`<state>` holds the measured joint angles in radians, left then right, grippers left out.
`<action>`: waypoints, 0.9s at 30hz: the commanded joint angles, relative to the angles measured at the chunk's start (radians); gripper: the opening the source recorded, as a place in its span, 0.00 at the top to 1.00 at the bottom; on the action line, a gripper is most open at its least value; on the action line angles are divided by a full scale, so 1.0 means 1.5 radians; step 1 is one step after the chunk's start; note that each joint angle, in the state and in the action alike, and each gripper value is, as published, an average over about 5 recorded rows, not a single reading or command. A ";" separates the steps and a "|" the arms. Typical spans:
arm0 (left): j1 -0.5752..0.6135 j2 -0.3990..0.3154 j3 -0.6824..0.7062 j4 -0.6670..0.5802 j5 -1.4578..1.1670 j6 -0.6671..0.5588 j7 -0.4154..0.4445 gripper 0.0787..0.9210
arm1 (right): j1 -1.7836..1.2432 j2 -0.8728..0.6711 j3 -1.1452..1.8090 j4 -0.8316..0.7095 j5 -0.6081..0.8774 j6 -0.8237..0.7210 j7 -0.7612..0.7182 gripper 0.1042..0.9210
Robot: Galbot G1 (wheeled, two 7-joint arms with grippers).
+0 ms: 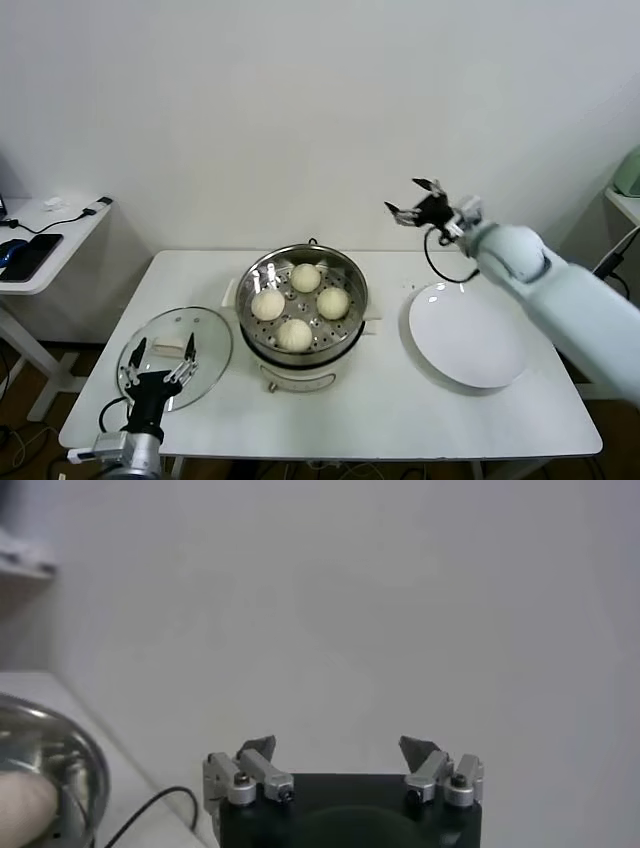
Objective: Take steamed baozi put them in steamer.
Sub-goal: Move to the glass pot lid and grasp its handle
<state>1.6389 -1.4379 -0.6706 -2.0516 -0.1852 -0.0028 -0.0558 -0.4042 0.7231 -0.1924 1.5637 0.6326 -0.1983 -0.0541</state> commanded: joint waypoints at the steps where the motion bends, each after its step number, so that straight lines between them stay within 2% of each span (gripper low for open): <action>1: -0.014 0.010 0.003 0.019 0.007 -0.017 0.000 0.12 | -0.502 0.068 0.440 0.084 -0.103 0.156 0.057 0.12; 9: -0.014 0.013 0.003 0.028 0.029 -0.020 -0.019 0.12 | -0.637 0.202 0.519 0.105 -0.145 0.264 0.049 0.12; 18: -0.013 0.015 0.001 0.040 0.151 -0.037 -0.063 0.12 | -0.715 0.316 0.510 0.077 -0.173 0.341 0.046 0.12; 21: -0.013 0.030 -0.006 0.053 0.233 -0.051 -0.084 0.12 | -0.729 0.330 0.504 0.063 -0.173 0.351 0.045 0.12; 27: -0.029 0.068 -0.023 0.107 0.529 -0.091 -0.166 0.12 | -0.734 0.339 0.494 0.047 -0.175 0.355 0.054 0.12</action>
<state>1.6128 -1.3906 -0.6838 -1.9693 0.0907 -0.0740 -0.1726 -1.3798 1.1383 0.4938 1.6516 0.4018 0.2578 0.0146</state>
